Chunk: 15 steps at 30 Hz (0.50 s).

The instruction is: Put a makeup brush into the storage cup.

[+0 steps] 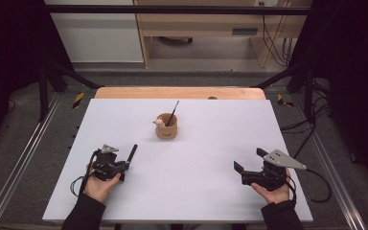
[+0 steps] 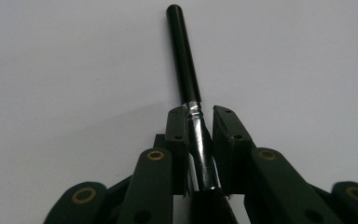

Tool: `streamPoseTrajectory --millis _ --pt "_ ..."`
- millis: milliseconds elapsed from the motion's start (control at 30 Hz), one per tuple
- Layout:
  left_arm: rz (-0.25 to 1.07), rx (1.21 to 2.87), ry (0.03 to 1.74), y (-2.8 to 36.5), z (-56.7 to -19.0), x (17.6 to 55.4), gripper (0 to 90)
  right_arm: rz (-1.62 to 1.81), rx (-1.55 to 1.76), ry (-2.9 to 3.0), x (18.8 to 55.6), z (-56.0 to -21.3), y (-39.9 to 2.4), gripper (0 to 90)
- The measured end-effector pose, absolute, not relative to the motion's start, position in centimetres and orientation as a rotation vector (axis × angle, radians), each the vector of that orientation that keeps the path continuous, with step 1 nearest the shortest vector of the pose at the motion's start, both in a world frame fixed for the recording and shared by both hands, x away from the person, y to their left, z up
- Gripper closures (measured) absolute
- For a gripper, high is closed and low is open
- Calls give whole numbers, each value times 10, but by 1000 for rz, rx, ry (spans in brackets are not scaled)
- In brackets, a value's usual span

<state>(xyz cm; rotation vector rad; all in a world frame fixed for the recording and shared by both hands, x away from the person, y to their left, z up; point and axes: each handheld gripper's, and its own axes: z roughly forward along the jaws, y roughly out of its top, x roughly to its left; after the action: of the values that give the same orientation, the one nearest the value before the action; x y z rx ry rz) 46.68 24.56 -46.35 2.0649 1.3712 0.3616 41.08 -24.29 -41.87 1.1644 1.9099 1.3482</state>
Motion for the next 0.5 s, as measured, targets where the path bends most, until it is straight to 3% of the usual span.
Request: streamPoseTrajectory --millis 500 --pt "401 2132 1324 241 -465 467 730 1348 1165 1911 411 -419 -243 42"
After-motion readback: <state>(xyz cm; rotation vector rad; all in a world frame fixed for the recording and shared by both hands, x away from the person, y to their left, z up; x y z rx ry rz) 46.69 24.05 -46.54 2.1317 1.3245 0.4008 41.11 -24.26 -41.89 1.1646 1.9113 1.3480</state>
